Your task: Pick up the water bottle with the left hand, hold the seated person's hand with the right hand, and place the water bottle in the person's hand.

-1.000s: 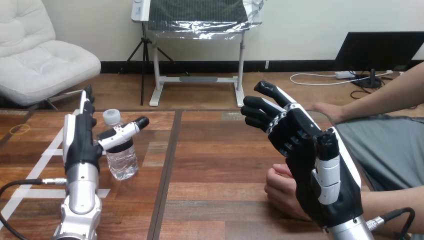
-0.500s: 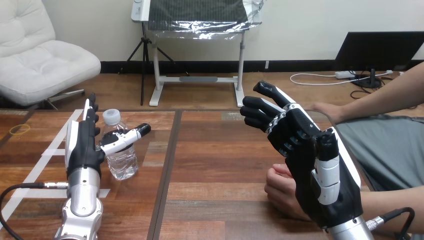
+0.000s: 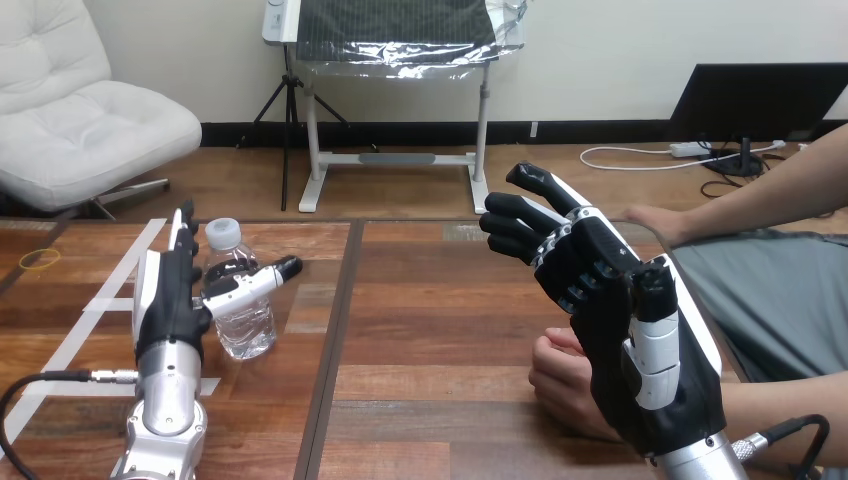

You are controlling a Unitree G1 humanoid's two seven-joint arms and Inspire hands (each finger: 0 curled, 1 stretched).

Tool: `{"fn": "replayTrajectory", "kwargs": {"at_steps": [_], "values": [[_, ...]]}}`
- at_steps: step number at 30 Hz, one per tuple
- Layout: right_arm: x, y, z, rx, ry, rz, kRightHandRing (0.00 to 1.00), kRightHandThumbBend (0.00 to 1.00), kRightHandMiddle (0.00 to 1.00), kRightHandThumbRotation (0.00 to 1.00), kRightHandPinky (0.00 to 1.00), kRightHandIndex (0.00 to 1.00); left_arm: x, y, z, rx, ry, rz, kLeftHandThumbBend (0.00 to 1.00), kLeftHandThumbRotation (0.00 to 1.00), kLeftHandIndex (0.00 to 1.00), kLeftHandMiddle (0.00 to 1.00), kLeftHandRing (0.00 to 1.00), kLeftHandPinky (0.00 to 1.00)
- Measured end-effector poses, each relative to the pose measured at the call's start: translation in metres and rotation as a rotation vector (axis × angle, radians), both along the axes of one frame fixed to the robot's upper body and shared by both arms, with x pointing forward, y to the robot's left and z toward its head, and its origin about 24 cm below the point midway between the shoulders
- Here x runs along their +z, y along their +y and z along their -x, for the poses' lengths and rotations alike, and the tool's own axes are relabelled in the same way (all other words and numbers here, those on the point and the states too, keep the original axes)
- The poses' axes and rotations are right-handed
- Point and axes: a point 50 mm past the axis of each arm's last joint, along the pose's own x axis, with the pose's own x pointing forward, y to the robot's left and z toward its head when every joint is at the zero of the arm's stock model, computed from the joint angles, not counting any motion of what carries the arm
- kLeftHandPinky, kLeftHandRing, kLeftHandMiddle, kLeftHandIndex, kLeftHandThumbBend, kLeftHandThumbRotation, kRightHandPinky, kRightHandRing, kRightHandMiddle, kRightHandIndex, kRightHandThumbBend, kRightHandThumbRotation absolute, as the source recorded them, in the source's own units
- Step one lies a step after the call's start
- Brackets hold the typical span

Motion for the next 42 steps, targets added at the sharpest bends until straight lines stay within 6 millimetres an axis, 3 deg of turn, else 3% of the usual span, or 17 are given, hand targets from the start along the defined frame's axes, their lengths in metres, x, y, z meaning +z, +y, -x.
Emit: {"fn": "replayTrajectory", "kwargs": {"at_steps": [42], "values": [[-0.0001,0.0003,0.0001,0.008,0.000,0.001,0.83,0.77,0.84,1.00,0.82,0.88,-0.0069,-0.0020,-0.0039,0.003,0.115,0.010,0.95,0.26,0.99,0.97,0.97,0.92]]}}
